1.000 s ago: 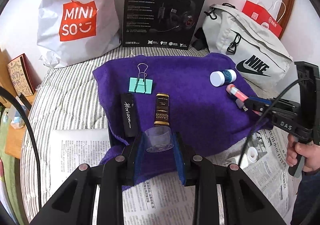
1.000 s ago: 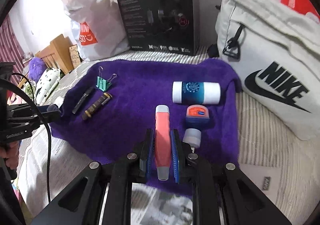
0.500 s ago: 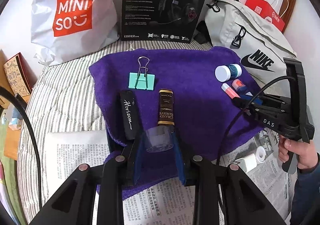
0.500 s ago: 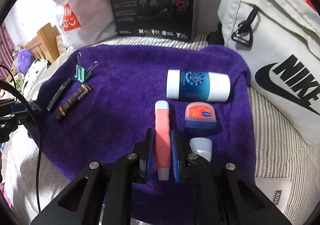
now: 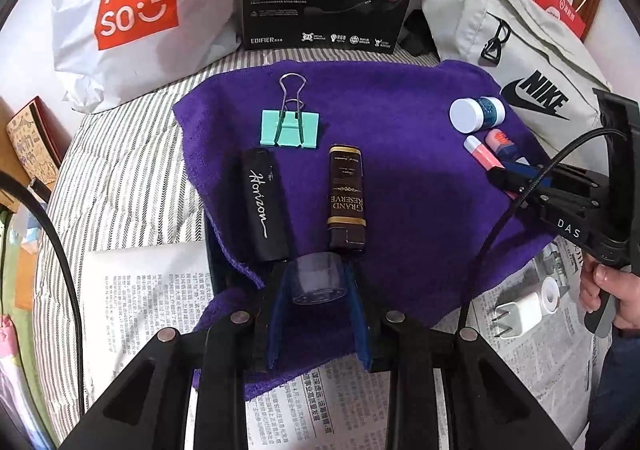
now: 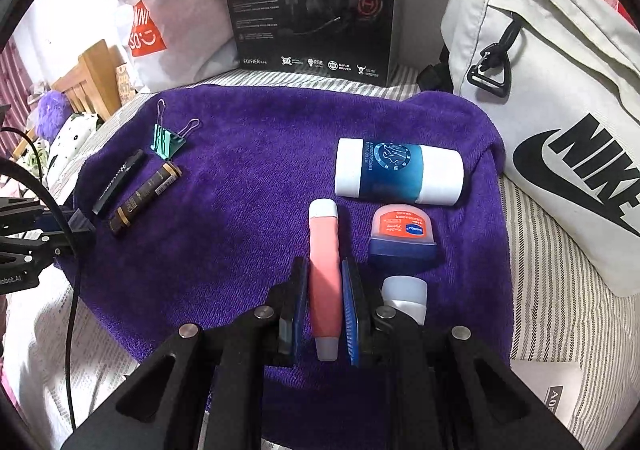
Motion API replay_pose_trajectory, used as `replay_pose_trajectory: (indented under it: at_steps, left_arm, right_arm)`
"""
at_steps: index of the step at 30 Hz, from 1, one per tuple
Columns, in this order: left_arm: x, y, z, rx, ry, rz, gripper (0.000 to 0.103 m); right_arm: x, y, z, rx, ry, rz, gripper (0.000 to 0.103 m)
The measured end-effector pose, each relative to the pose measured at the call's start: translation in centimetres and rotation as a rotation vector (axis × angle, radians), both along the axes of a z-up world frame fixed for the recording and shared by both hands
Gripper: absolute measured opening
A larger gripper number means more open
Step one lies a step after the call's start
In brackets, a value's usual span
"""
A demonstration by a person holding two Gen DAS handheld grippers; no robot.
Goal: Organize rigid objects
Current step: 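Lower the cup beside the Horizon case while the right tool sets the marker beside the tin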
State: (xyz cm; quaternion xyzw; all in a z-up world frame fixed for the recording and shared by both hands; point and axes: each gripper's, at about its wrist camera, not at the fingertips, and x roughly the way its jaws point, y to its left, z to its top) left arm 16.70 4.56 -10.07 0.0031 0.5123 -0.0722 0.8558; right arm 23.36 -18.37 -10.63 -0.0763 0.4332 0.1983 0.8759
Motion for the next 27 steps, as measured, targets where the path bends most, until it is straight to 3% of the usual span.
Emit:
replay_pose_trajectory:
  at_steps: [15,18,20,22,27]
  left_arm:
    - [1.0,-0.3,-1.0,0.019,0.061,0.014,0.03]
    - [1.1,-0.4,-1.0,0.027,0.066,0.021,0.031]
    - [1.3,-0.4,-0.9,0.031,0.072,0.018,0.031]
    - [1.4,-0.4,-0.8,0.035,0.08,0.024,0.033]
    - [1.0,-0.7,-0.2,0.048,0.07,0.022,0.043]
  right_arm:
    - [0.0,0.2,0.0,-0.012,-0.005,0.037,0.019]
    - [-0.2,0.0,0.0,0.027,0.009,0.057,0.036]
    - [-0.3,0.2,0.0,-0.002,0.008,0.055,0.055]
    - [-0.5,0.1,0.2,-0.037,-0.007,0.039,0.058]
    - [-1.6,-0.8,2.0,0.008,-0.019,0.021,0.058]
